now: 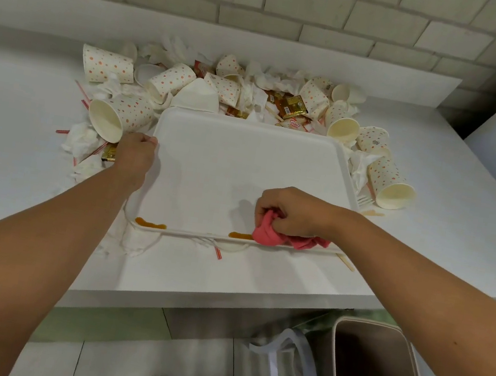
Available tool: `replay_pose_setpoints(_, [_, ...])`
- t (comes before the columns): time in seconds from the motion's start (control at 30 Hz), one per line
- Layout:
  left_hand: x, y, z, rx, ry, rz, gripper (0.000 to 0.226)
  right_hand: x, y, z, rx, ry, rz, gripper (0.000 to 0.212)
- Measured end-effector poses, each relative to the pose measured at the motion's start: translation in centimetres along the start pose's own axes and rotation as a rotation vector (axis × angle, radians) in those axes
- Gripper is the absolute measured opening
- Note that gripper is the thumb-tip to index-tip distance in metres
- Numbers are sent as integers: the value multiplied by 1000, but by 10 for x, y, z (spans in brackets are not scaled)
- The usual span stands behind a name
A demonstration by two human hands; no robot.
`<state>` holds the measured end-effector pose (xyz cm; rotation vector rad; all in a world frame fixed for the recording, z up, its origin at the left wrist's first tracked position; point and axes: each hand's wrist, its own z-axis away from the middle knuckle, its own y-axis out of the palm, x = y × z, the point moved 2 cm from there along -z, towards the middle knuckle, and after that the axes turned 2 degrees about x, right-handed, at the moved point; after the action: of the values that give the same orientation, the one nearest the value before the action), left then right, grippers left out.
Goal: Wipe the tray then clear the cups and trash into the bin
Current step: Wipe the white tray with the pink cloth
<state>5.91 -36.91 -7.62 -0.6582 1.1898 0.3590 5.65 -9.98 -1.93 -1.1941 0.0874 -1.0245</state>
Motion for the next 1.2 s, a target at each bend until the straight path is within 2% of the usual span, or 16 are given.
replay_pose_setpoints(0.1, [2, 0, -3, 0, -3, -4, 34, 1, 0, -4, -13, -49, 6, 37])
replay_pose_setpoints(0.27, [5, 0, -6, -6, -14, 17, 35, -13, -7, 3, -112, -181, -16, 38])
replay_pose_setpoints(0.43, [6, 0, -6, -7, -10, 27, 34, -27, -13, 13, 131, -74, 22, 37])
replay_pose_setpoints(0.6, [8, 2, -8, -13, -6, -4, 34, -18, -3, 1, -25, -142, 246, 24])
replay_pose_setpoints(0.77, [8, 2, -11, -7, 7, -57, 34, 7, 11, -17, -113, -248, 218, 25])
replay_pose_setpoints(0.83, [8, 3, -11, -5, 8, -36, 34, 7, 11, -18, -113, -254, 206, 27])
replay_pose_setpoints(1.0, [9, 3, -13, -3, 4, -17, 34, -8, -4, -6, 47, -172, 72, 32])
replay_pose_setpoints(1.2, [11, 4, -15, -5, 2, -22, 34, 18, 10, -26, -74, -270, 150, 26])
